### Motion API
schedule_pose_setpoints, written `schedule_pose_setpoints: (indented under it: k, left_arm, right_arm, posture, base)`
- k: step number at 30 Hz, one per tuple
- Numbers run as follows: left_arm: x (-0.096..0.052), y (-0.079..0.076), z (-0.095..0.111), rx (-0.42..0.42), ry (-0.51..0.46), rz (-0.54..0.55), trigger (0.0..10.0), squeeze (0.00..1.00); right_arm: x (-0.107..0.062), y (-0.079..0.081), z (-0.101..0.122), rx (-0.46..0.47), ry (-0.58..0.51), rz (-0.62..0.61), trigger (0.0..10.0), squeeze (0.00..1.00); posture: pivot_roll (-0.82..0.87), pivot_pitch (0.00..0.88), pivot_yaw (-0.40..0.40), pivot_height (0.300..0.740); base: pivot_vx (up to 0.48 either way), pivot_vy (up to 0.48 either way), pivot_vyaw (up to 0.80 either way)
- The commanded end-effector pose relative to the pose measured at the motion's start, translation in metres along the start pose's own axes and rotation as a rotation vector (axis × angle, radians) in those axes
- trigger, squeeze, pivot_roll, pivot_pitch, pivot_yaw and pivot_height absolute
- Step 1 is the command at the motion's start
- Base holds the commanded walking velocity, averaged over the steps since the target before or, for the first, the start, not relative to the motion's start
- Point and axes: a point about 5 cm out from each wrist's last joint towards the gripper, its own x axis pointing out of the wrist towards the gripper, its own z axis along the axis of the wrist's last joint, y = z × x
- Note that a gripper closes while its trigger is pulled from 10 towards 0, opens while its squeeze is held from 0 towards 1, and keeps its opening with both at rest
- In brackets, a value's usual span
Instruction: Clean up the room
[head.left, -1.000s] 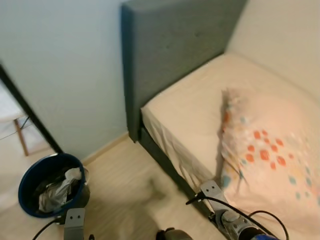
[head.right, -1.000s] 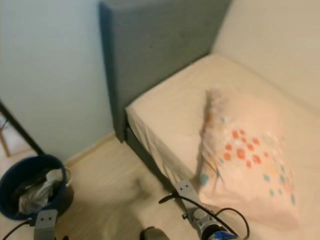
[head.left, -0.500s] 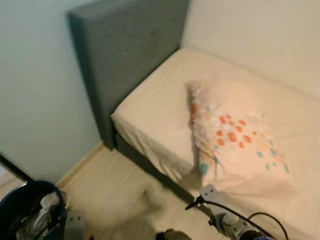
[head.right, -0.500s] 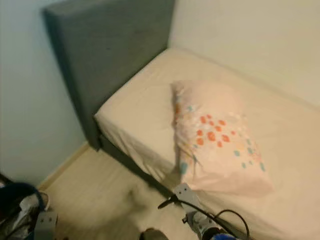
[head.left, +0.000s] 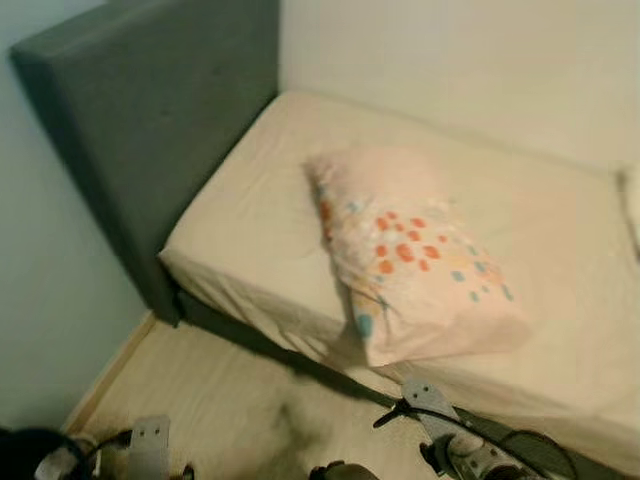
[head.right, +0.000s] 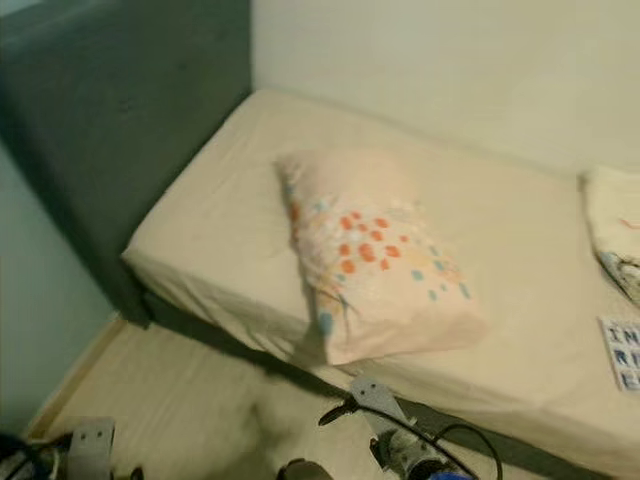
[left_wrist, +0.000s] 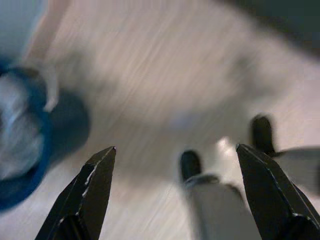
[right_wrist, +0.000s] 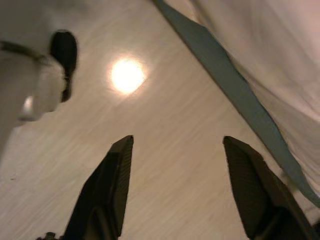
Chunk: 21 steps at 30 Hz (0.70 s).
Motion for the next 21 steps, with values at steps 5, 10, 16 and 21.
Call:
schedule_pose_setpoints:
  k: [5, 10, 16, 21]
  left_arm:
    - [-0.004, 0.004, -0.017, -0.023, 0.053, 0.015, 10.0, 1.00]
    - [-0.003, 0.007, -0.014, -0.039, 0.048, 0.024, 10.0, 1.00]
    - [-0.002, 0.008, -0.013, -0.051, 0.043, 0.034, 10.0, 1.00]
    - [-0.002, 0.010, -0.011, -0.063, 0.040, 0.045, 10.0, 1.00]
  right_arm:
    - [0.000, 0.004, -0.007, 0.031, 0.017, 0.011, 10.0, 1.00]
    - [0.000, 0.005, -0.005, 0.067, 0.005, 0.010, 10.0, 1.00]
    - [0.000, 0.005, -0.003, 0.100, -0.008, 0.012, 10.0, 1.00]
    - [0.000, 0.005, 0.004, 0.168, -0.042, 0.024, 10.0, 1.00]
  posture:
    - [-0.01, 0.000, -0.005, 0.740]
    - [-0.01, 0.002, 0.002, 0.740]
    - [-0.01, 0.003, 0.001, 0.740]
    - [-0.01, 0.004, 0.004, 0.740]
  base:
    - [0.000, 0.000, -0.71]
    - [0.000, 0.000, -0.71]
    - [0.000, 0.000, -0.71]
    - [0.000, 0.000, -0.71]
